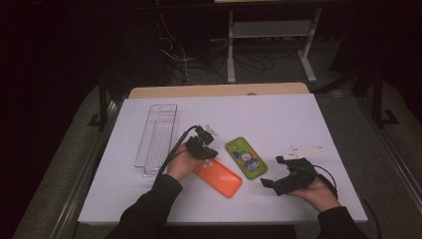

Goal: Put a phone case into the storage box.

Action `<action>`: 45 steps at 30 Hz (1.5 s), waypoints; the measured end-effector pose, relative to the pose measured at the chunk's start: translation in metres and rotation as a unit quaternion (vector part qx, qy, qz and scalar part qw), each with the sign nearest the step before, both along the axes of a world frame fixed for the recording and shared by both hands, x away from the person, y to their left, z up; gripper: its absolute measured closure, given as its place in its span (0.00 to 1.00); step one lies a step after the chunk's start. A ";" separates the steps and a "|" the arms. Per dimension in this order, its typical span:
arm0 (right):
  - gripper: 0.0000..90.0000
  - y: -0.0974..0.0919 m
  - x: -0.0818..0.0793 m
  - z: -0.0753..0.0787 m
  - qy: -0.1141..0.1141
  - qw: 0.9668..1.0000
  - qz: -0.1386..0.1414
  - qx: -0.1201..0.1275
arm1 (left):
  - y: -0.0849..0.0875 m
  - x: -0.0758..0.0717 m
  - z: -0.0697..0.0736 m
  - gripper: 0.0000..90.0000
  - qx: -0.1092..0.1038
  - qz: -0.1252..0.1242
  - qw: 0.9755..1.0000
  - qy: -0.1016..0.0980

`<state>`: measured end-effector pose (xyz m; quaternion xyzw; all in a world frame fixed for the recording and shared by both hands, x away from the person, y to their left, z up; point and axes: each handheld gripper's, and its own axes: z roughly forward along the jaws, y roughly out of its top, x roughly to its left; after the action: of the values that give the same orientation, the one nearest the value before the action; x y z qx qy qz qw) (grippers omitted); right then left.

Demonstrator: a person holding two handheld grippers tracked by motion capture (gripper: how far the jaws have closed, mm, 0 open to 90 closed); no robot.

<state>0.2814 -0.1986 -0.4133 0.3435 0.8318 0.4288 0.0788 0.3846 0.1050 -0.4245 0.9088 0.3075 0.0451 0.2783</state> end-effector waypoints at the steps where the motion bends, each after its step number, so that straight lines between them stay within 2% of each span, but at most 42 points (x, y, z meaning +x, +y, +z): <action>1: 0.00 0.000 0.000 0.000 0.000 1.000 0.000 0.000 | 0.001 -0.001 0.000 1.00 0.000 -0.002 1.000 0.002; 6: 0.00 0.000 0.000 0.000 0.000 1.000 -0.001 0.000 | 0.005 -0.004 0.000 0.99 -0.004 -0.002 1.000 0.004; 9: 0.00 0.001 0.000 0.000 -0.001 1.000 0.001 -0.001 | 0.006 -0.004 0.008 0.96 -0.029 -0.017 0.999 0.002; 10: 0.00 0.001 0.000 0.000 -0.001 1.000 0.001 -0.001 | 0.005 -0.006 0.014 0.94 -0.047 -0.019 0.999 -0.005; 11: 0.00 0.000 0.000 0.000 -0.002 1.000 0.002 0.000 | 0.005 -0.008 0.018 0.92 -0.057 -0.021 0.998 -0.003; 12: 0.00 0.000 0.000 0.000 -0.002 1.000 0.002 0.000 | 0.005 -0.008 0.018 0.90 -0.057 -0.021 0.998 -0.003; 13: 0.00 0.000 0.000 0.000 -0.001 1.000 0.001 0.000 | 0.008 -0.011 0.028 0.87 -0.078 -0.029 0.996 -0.012; 14: 0.00 0.000 0.000 0.000 -0.001 1.000 0.001 0.000 | 0.008 -0.011 0.028 0.84 -0.078 -0.029 0.996 -0.012; 15: 0.00 0.000 0.000 0.000 0.000 1.000 0.001 0.000 | 0.010 -0.016 0.034 0.84 -0.106 -0.018 0.994 -0.014; 16: 0.00 0.000 0.000 0.000 -0.002 1.000 0.002 -0.001 | 0.015 -0.019 0.040 0.75 -0.120 -0.022 0.992 -0.019; 17: 0.00 0.001 0.000 0.000 -0.003 1.000 0.002 -0.001 | 0.018 -0.022 0.043 0.71 -0.132 -0.023 0.991 -0.022; 20: 0.00 0.000 0.000 0.000 -0.006 1.000 0.002 0.000 | 0.029 -0.029 0.051 0.61 -0.131 -0.042 0.990 -0.037; 21: 0.00 0.000 0.000 0.000 -0.007 1.000 0.001 0.000 | 0.034 -0.032 0.054 0.57 -0.139 -0.047 0.988 -0.042; 22: 0.00 0.001 0.000 0.000 -0.007 1.000 0.001 0.001 | 0.034 -0.032 0.054 0.54 -0.139 -0.047 0.988 -0.042; 23: 0.00 0.001 0.000 0.000 -0.007 1.000 0.001 0.000 | 0.041 -0.036 0.056 0.51 -0.152 -0.049 0.986 -0.049; 24: 0.00 0.001 0.000 0.000 -0.007 1.000 0.001 0.000 | 0.041 -0.036 0.056 0.47 -0.152 -0.049 0.986 -0.049; 25: 0.00 0.001 0.000 -0.001 -0.005 1.000 0.002 0.000 | 0.050 -0.038 0.059 0.44 -0.158 -0.061 0.983 -0.067; 26: 0.00 0.002 0.000 -0.001 -0.004 1.000 0.001 0.000 | 0.054 -0.041 0.060 0.40 -0.160 -0.060 0.983 -0.073; 32: 0.00 0.002 0.000 -0.002 -0.005 1.000 0.004 0.000 | 0.083 -0.051 0.062 0.23 -0.189 -0.059 0.977 -0.084; 36: 0.00 0.003 -0.001 -0.001 -0.004 1.000 0.003 0.000 | 0.095 -0.055 0.061 0.15 -0.191 -0.052 0.976 -0.087; 39: 0.00 0.003 -0.001 -0.001 -0.004 1.000 0.004 -0.002 | 0.114 -0.060 0.058 0.10 -0.189 -0.048 0.976 -0.099; 42: 0.00 0.003 -0.001 -0.002 -0.002 1.000 0.006 -0.003 | 0.126 -0.066 0.055 0.03 -0.189 -0.041 0.975 -0.106; 43: 0.00 0.003 -0.001 -0.002 -0.001 1.000 0.006 -0.003 | 0.130 -0.068 0.055 0.03 -0.192 -0.040 0.974 -0.111; 45: 0.00 0.004 -0.001 -0.002 0.001 1.000 0.005 -0.005 | 0.136 -0.072 0.052 0.01 -0.191 -0.038 0.974 -0.114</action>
<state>0.2802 -0.1945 -0.4153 0.3391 0.8360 0.4244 0.0772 0.3122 0.2415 -0.3722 0.8388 0.2417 0.0783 0.4816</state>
